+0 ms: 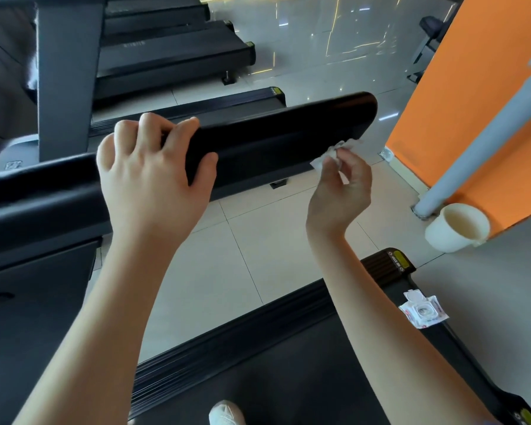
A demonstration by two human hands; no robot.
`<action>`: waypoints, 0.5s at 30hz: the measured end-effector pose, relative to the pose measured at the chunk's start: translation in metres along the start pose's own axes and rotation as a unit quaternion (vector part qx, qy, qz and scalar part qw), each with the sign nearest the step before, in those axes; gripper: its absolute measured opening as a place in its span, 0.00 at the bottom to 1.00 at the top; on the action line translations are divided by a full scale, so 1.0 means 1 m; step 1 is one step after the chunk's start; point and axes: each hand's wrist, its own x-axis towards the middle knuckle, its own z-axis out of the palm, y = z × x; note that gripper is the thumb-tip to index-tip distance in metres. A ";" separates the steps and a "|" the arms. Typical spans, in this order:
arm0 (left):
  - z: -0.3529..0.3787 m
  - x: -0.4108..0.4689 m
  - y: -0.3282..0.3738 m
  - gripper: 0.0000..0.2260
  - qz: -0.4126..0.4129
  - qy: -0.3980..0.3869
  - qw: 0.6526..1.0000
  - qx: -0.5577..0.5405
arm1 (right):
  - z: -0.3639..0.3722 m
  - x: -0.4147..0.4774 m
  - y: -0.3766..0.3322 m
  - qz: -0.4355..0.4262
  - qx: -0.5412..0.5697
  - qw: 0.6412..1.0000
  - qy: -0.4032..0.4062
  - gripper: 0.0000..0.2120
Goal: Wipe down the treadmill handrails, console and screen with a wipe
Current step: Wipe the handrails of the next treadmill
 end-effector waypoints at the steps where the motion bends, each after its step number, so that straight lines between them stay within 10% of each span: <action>1: 0.000 0.000 0.000 0.20 0.000 0.002 1.000 0.001 | -0.001 -0.005 -0.003 -0.015 -0.010 1.000 -0.024 0.07; 15: 0.001 0.000 0.000 0.19 0.001 0.015 1.000 0.004 | 0.001 0.031 -0.014 -0.042 -0.028 0.999 -0.011 0.07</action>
